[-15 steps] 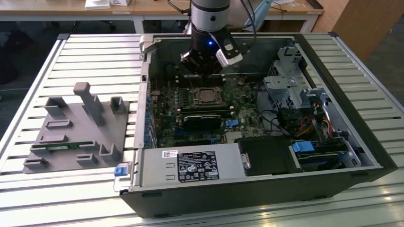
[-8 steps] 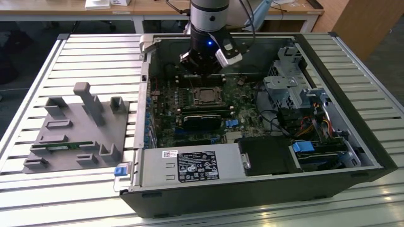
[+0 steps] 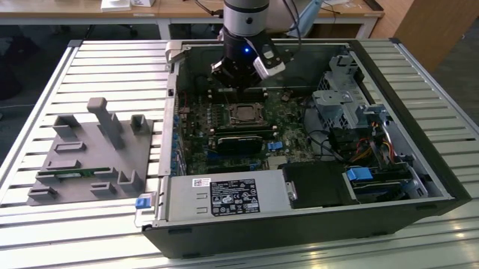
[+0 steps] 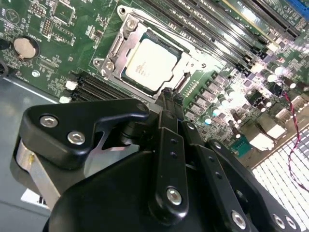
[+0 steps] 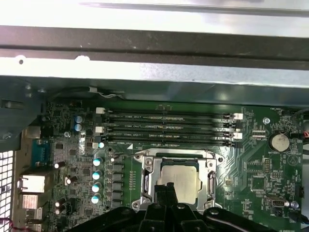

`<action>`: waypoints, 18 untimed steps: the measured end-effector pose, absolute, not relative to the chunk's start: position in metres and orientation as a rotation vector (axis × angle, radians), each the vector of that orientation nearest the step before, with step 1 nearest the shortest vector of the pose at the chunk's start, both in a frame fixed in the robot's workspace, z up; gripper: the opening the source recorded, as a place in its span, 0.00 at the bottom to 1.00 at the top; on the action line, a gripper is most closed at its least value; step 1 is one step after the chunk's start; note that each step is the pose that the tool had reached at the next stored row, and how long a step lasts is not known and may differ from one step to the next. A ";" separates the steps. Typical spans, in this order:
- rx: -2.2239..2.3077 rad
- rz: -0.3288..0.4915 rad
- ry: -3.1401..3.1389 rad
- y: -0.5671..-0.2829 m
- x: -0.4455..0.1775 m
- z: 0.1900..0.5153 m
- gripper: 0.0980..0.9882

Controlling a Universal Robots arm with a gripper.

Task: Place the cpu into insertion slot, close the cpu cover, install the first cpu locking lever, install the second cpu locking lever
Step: 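Install the first cpu locking lever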

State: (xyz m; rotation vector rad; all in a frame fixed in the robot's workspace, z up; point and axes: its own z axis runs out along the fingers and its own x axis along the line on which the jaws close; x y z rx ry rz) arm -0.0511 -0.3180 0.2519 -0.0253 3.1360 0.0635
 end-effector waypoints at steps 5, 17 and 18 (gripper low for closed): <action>-0.035 0.064 3.136 -0.318 -0.051 0.253 0.03; -0.135 0.064 3.134 -0.318 -0.060 0.253 0.03; -0.135 0.064 3.134 -0.318 -0.062 0.253 0.03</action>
